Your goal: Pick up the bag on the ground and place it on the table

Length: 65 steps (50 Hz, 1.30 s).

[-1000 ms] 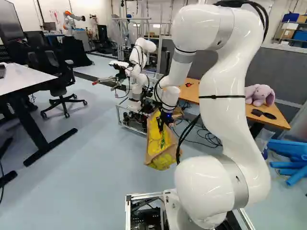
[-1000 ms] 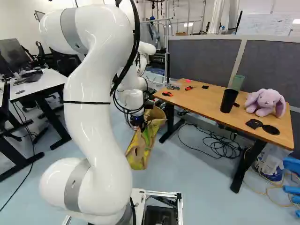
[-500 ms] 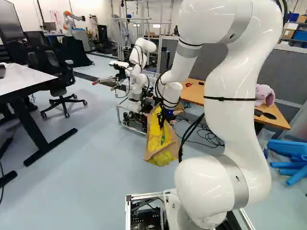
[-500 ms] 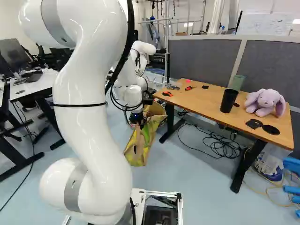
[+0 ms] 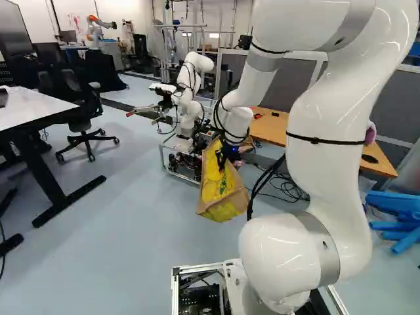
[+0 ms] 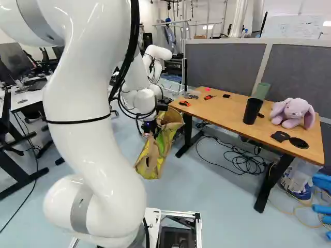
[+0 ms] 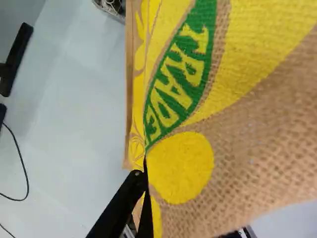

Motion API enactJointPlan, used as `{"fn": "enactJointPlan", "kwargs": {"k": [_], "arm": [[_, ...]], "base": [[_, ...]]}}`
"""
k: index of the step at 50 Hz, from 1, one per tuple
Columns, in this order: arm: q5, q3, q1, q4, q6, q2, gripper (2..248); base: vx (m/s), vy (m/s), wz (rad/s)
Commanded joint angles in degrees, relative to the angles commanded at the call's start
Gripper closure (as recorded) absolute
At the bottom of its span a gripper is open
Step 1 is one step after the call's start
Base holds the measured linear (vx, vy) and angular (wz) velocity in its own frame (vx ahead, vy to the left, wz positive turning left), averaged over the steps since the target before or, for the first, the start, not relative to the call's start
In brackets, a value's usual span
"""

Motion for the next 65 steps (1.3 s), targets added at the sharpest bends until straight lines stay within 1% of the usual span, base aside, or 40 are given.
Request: {"fn": "enactJointPlan", "kwargs": {"k": [19,48,65], "arm": [[-1.5,1.5,0.0,-1.9,0.0,4.5,228],[-7.3,3.0,0.0,-7.4,0.0,11.1,228],[-10.9,3.2,0.0,-7.9,0.0,14.4,228]], "base": [[0.0,0.0,0.0],[0.0,0.0,0.0],[0.0,0.0,0.0]]}}
